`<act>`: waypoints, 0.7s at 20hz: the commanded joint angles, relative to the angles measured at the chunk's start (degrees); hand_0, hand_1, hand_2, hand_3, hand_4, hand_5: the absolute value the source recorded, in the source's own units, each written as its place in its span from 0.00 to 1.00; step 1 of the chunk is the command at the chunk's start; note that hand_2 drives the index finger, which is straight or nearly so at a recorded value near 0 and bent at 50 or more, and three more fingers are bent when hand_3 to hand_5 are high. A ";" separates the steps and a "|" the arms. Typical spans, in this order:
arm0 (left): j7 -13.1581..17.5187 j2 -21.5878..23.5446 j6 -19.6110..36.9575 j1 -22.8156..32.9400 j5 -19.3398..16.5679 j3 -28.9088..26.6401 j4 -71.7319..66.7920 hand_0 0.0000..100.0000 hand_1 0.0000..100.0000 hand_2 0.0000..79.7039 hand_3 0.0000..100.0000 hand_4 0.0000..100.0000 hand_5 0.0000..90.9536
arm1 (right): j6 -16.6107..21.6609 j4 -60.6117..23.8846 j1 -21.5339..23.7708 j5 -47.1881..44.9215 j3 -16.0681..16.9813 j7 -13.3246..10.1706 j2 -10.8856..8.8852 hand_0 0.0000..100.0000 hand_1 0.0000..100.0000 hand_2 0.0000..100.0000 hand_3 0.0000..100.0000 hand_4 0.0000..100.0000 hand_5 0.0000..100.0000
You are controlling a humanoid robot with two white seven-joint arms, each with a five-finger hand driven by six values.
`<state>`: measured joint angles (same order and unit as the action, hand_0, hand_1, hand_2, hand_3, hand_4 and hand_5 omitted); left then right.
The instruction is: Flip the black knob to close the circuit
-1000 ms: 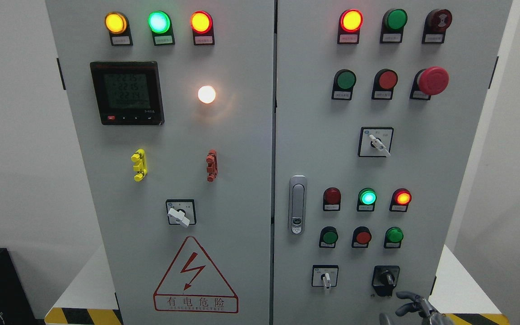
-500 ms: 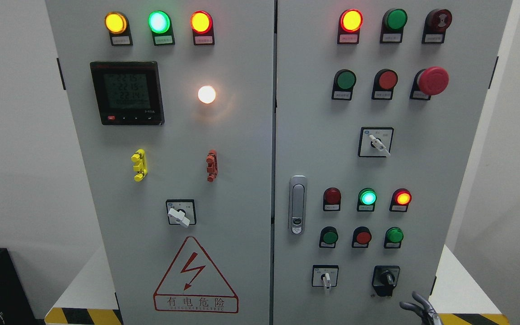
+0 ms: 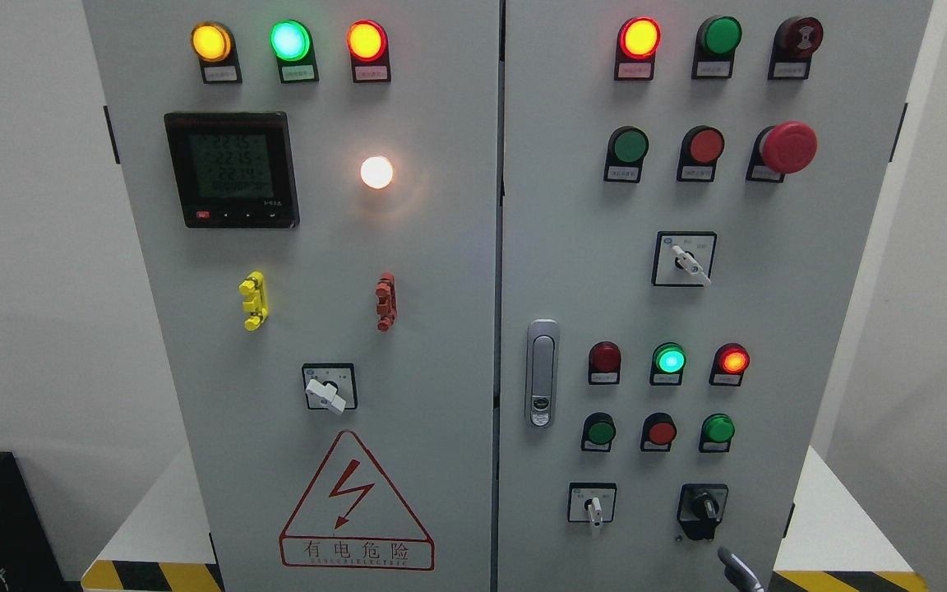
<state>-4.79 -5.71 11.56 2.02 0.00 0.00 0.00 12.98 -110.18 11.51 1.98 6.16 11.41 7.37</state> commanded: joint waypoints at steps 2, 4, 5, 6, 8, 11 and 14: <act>-0.05 0.00 0.05 0.00 -1.23 1.23 -1.23 0.00 0.00 0.00 0.00 0.00 0.00 | 0.03 -0.65 0.89 -1.81 -0.98 0.63 -0.08 0.00 0.06 0.00 0.00 0.00 0.00; -0.05 0.00 0.05 0.00 -1.23 1.23 -1.23 0.00 0.00 0.00 0.00 0.00 0.00 | 0.03 -0.74 1.24 -1.81 -0.98 0.54 -0.08 0.00 0.06 0.00 0.00 0.00 0.00; -0.05 0.00 -0.04 0.00 -1.23 1.23 -1.23 0.00 0.00 0.00 0.00 0.00 0.00 | 0.03 -0.74 1.33 -1.81 -0.98 0.54 -0.08 0.00 0.06 0.00 0.00 0.00 0.00; -0.05 0.00 0.05 0.00 -1.23 1.23 -1.23 0.00 0.00 0.00 0.00 0.00 0.00 | 0.03 -0.74 1.41 -1.98 -0.98 0.54 -0.08 0.00 0.06 0.00 0.00 0.00 0.00; -0.05 0.00 -0.04 0.00 -1.23 1.23 -1.23 0.00 0.00 0.00 0.00 0.00 0.00 | 0.03 -0.74 1.50 -2.25 -1.06 0.54 -0.08 0.00 0.06 0.00 0.00 0.00 0.00; -0.05 0.00 0.05 0.00 -1.23 1.23 -1.23 0.00 0.00 0.00 0.00 0.00 0.00 | 0.03 -0.74 1.59 -2.51 -1.33 0.54 -0.08 0.00 0.06 0.00 0.00 0.00 0.00; -0.05 0.00 -0.04 0.00 -1.23 1.23 -1.23 0.00 0.00 0.00 0.00 0.00 0.00 | 0.03 -0.83 1.59 -2.51 -1.33 0.54 -0.08 0.00 0.06 0.00 0.00 0.00 0.00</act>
<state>-4.79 -5.71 11.55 2.02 0.00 0.00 0.00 12.98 -110.72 12.88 0.14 5.32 11.98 7.32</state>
